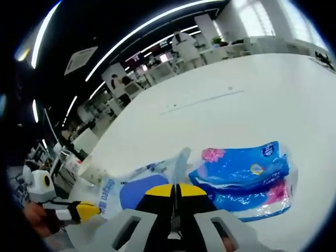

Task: Arrange the tabletop items into an orderly group along one side of the table until the central work area is clear of visible clutter.

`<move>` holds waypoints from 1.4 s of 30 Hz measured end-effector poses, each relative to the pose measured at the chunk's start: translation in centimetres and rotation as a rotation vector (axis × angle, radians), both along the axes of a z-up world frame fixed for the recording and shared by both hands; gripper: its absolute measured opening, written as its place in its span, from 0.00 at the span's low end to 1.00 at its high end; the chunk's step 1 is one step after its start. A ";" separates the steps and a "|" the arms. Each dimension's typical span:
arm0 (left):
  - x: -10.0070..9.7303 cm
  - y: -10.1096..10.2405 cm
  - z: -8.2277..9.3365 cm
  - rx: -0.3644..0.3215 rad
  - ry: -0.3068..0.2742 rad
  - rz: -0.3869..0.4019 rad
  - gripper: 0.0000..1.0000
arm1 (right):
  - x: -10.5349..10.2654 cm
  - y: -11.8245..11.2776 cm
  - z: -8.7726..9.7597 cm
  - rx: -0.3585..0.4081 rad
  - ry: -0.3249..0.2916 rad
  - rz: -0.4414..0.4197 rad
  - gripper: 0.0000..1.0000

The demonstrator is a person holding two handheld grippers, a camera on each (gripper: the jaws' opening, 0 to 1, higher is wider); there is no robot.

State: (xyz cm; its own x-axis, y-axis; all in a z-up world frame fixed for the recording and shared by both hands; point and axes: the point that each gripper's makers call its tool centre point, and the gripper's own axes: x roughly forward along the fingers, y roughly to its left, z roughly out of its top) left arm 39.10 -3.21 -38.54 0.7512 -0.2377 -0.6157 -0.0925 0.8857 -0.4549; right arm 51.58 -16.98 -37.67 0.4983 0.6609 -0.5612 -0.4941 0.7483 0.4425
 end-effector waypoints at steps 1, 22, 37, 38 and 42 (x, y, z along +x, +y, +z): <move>0.1 0.1 0.0 0.001 -0.001 0.006 0.00 | 0.1 -0.2 0.0 -0.001 0.000 -0.003 0.00; 1.4 1.5 0.4 -0.069 -0.021 0.151 0.00 | -0.1 0.0 -1.1 -0.003 0.040 0.018 0.00; 2.2 3.6 -0.8 -0.056 -0.002 0.198 0.00 | -0.6 1.2 -1.5 -0.032 0.049 0.068 0.00; 2.2 3.7 -0.9 -0.058 0.000 0.201 0.00 | -0.6 1.2 -1.5 -0.035 0.049 0.070 0.00; 2.1 4.0 -1.1 -0.052 0.010 0.205 0.02 | -0.5 1.1 -1.6 -0.047 0.051 0.069 0.01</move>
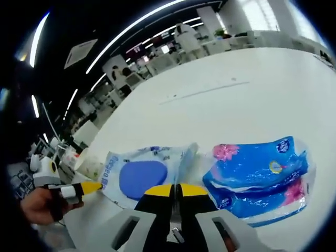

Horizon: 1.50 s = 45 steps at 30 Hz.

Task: Arrange the tabletop items into an orderly group along one side of the table until the central work area is clear of visible clutter.

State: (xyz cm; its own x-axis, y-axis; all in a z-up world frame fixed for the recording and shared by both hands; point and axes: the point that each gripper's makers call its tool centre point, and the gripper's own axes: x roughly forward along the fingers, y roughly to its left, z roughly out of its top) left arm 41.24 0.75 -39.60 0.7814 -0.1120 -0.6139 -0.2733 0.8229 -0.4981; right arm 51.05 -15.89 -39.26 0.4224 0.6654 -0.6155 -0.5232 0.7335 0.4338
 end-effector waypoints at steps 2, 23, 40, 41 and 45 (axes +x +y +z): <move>-0.1 0.1 0.0 0.001 0.004 -0.003 0.04 | -0.2 -0.2 0.1 -0.008 -0.002 -0.001 0.02; -5.6 0.7 0.5 0.045 0.025 -0.023 0.12 | -0.9 -1.9 1.6 -0.032 -0.051 0.030 0.11; -8.8 6.8 2.3 0.143 0.026 0.058 0.16 | -1.8 -5.1 1.8 -0.045 -0.072 0.003 0.12; -8.8 6.9 2.3 0.141 0.025 0.061 0.16 | -2.0 -5.2 1.8 -0.046 -0.073 0.003 0.12; -9.3 7.2 2.8 0.159 0.034 0.074 0.19 | -1.8 -5.3 2.3 -0.041 -0.076 0.008 0.14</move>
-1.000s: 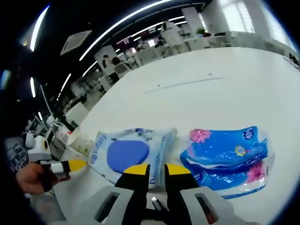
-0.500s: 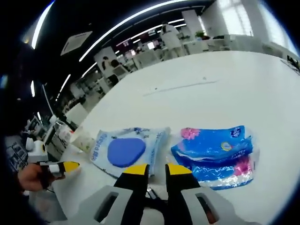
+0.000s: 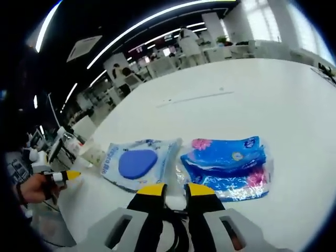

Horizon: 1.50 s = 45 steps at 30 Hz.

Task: Arrange the tabletop items into an orderly group along one side of the table until the central work area is clear of visible clutter.

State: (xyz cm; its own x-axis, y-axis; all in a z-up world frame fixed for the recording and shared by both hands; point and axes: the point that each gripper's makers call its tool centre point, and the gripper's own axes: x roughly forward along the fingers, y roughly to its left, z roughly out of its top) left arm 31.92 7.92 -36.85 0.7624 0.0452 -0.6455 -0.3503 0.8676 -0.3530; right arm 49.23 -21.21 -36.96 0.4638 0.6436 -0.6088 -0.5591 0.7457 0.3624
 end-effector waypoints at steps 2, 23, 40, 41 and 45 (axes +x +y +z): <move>-0.3 0.5 0.2 0.019 0.003 0.002 0.22 | -0.2 -0.4 0.6 -0.007 -0.018 0.021 0.18; 2.8 6.7 4.4 0.119 -0.130 -0.021 0.40 | -7.0 -5.0 2.2 -0.069 -0.099 0.152 0.65; 5.0 7.1 5.3 0.159 -0.145 -0.071 0.38 | -10.8 -8.6 1.1 -0.110 -0.055 0.108 0.63; 5.2 7.0 5.3 0.158 -0.147 -0.072 0.38 | -10.9 -8.7 1.1 -0.110 -0.053 0.105 0.62; 5.7 6.8 5.3 0.150 -0.151 -0.084 0.38 | -11.0 -9.1 0.7 -0.112 -0.048 0.095 0.62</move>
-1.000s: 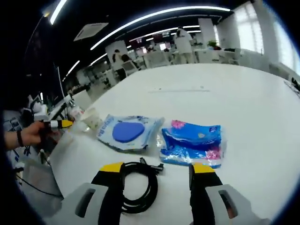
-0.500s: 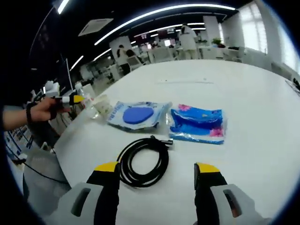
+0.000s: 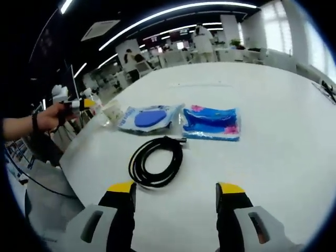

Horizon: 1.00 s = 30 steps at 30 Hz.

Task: Arrange the tabletop items into an orderly group along one side of the table until the central work area is clear of visible clutter.

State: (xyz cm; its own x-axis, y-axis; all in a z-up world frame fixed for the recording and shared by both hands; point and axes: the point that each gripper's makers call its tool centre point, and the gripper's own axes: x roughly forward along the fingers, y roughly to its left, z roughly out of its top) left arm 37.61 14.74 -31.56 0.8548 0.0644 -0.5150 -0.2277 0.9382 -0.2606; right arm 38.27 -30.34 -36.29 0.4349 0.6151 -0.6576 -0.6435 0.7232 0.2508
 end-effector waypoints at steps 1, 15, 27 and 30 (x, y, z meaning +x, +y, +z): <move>0.1 -0.1 0.0 -0.001 0.000 -0.002 0.38 | -0.1 -0.1 0.0 0.000 0.000 -0.001 0.62; -0.3 -0.9 1.0 -0.012 -0.015 -0.009 0.39 | -1.1 -0.2 0.1 0.002 0.008 -0.006 0.62; -2.9 -1.1 3.2 -0.002 -0.082 0.000 0.41 | -1.6 1.0 1.3 -0.026 0.030 0.077 0.62; -3.8 -1.2 3.2 0.018 -0.079 -0.013 0.42 | -1.0 1.2 1.4 -0.034 0.014 0.084 0.62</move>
State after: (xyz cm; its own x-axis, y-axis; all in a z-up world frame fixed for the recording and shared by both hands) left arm 33.84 13.50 -28.37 0.8934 0.0614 -0.4450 -0.1948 0.9456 -0.2606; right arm 37.32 -29.15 -34.87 0.3735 0.6260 -0.6846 -0.6988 0.6752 0.2362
